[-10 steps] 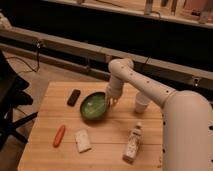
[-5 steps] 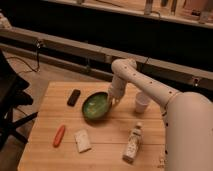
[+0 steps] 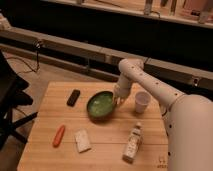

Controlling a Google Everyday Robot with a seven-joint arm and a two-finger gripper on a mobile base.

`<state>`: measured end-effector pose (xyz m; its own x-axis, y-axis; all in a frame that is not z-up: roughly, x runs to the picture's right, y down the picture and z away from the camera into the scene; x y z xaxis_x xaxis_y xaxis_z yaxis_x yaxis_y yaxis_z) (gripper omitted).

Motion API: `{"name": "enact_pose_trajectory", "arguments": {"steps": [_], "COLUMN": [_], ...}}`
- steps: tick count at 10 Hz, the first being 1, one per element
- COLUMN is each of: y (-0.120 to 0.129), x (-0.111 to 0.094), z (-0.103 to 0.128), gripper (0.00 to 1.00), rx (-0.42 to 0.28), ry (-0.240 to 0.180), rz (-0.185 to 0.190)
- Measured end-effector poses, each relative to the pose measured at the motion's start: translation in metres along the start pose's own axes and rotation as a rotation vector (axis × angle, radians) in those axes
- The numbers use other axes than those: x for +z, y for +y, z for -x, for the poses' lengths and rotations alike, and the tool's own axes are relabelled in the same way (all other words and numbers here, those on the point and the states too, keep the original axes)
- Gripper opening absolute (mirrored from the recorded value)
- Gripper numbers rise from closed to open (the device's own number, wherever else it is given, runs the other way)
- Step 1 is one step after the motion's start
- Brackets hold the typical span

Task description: Drag the ceramic bowl in a circle

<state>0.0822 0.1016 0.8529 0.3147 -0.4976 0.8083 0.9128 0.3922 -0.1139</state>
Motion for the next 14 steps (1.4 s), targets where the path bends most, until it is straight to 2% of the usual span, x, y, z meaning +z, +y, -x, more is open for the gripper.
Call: {"name": "enact_pose_trajectory", "arguments": {"steps": [2, 5, 7, 9, 10, 11, 14], "y": [0.014, 0.038, 0.028, 0.006, -0.008, -0.013, 0.005], "x": [0.001, -0.005, -0.017, -0.020, -0.016, -0.013, -0.008], "z": [0.005, 0.002, -0.019, -0.035, -0.034, -0.031, -0.006], "gripper": [0.00, 0.00, 0.00, 0.00, 0.00, 0.00, 0.00], "rx": [0.028, 0.082, 0.080, 0.037, 0.012, 0.019, 0.039], "ry": [-0.008, -0.006, 0.012, 0.005, -0.004, -0.004, -0.001], "rz": [0.002, 0.032, 0.062, 0.083, 0.081, 0.075, 0.084]}}
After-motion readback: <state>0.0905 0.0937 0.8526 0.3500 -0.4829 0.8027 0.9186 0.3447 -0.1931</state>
